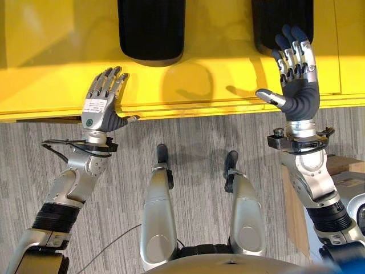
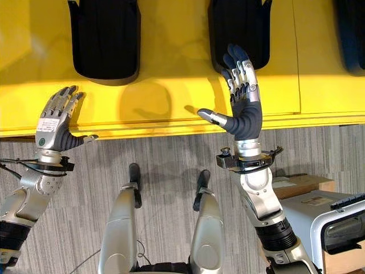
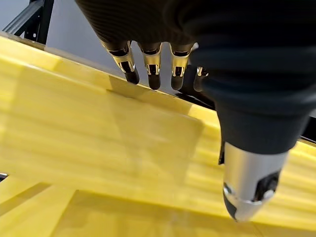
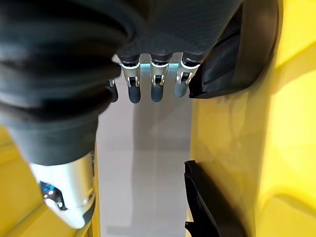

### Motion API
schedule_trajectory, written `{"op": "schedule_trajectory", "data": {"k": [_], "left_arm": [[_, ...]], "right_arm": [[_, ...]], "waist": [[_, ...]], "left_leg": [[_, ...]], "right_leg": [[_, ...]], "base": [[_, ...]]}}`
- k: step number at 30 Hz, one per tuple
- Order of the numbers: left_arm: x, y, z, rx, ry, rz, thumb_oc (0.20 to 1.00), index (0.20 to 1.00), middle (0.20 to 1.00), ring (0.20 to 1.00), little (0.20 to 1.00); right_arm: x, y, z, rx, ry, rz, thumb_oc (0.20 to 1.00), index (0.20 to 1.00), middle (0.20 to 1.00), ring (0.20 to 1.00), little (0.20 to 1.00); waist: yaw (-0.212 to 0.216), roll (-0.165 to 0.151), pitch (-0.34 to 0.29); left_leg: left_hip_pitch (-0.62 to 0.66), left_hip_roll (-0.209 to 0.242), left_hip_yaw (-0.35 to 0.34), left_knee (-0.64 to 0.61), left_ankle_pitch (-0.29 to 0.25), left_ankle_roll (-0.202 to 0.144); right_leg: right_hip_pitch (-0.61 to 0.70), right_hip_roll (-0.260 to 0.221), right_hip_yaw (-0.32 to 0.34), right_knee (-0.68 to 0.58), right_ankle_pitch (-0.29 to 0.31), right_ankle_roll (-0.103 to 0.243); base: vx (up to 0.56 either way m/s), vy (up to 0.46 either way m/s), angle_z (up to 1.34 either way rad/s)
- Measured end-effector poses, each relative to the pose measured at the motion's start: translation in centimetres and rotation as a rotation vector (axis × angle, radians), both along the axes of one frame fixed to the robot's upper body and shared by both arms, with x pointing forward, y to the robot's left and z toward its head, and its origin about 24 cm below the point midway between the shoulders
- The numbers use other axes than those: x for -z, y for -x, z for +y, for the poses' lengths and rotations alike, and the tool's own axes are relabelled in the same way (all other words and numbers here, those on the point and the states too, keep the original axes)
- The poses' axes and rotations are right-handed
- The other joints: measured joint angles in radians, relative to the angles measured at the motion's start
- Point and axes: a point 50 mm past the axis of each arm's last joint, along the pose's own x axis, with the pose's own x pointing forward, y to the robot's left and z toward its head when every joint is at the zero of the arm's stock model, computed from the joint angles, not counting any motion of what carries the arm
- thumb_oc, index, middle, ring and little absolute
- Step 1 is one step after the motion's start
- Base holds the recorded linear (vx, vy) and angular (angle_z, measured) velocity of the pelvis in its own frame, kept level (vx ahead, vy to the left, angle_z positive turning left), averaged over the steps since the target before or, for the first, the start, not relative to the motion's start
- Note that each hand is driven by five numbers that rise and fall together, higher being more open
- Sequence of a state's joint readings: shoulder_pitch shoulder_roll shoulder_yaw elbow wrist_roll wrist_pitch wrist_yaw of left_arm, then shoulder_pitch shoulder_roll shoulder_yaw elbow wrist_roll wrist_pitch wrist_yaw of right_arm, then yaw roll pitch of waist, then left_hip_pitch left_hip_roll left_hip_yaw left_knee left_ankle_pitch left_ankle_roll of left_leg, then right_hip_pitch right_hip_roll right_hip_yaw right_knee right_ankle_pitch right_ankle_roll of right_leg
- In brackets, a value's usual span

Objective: Move parts from the plastic box to the shelf.

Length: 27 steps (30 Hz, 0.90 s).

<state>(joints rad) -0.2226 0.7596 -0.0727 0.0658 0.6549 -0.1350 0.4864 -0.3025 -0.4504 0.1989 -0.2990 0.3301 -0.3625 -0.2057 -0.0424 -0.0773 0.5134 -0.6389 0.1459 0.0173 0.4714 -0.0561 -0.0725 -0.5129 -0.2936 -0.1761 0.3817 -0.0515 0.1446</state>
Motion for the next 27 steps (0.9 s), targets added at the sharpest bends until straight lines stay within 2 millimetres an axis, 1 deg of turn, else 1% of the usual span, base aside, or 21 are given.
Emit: {"op": "schedule_trajectory", "data": {"k": [3, 10, 16, 27], "left_arm": [[-0.36, -0.38, -0.24, 0.005, -0.010, -0.010, 1.000, 1.000, 1.000, 1.000, 1.000], [-0.21, -0.71, -0.48, 0.002, -0.069, -0.003, 1.000, 1.000, 1.000, 1.000, 1.000], [-0.17, -0.76, -0.81, 0.019, -0.119, 0.003, 1.000, 1.000, 1.000, 1.000, 1.000], [-0.36, -0.90, -1.01, 0.027, -0.123, 0.008, 1.000, 1.000, 1.000, 1.000, 1.000]], "right_arm": [[0.00, 0.00, 0.02, -0.003, 0.003, 0.000, 1.000, 1.000, 1.000, 1.000, 1.000], [-0.09, -0.02, 0.12, -0.008, 0.004, -0.003, 1.000, 1.000, 1.000, 1.000, 1.000], [0.02, -0.01, 0.35, -0.016, -0.003, 0.001, 1.000, 1.000, 1.000, 1.000, 1.000], [0.30, 0.01, 0.29, -0.013, -0.003, 0.014, 1.000, 1.000, 1.000, 1.000, 1.000]], "waist": [[-0.001, -0.003, -0.002], [0.001, -0.010, -0.012], [0.003, -0.040, -0.033], [0.003, -0.041, -0.034]], "left_leg": [[-0.002, 0.002, 0.001, 0.005, -0.004, 0.000], [-0.011, 0.007, 0.002, 0.026, -0.017, 0.001], [-0.022, 0.006, 0.004, 0.031, -0.023, 0.006], [-0.027, 0.005, 0.006, 0.039, -0.026, 0.010]], "right_leg": [[-0.001, 0.002, 0.002, 0.000, 0.000, 0.000], [-0.003, 0.006, 0.007, -0.002, 0.002, 0.001], [-0.003, 0.007, 0.011, -0.023, 0.015, 0.004], [-0.002, 0.007, 0.012, -0.031, 0.022, 0.004]], "base": [[0.01, 0.002, -0.01], [0.01, 0.005, -0.02], [0.00, 0.000, -0.02], [0.00, 0.000, -0.01]]}}
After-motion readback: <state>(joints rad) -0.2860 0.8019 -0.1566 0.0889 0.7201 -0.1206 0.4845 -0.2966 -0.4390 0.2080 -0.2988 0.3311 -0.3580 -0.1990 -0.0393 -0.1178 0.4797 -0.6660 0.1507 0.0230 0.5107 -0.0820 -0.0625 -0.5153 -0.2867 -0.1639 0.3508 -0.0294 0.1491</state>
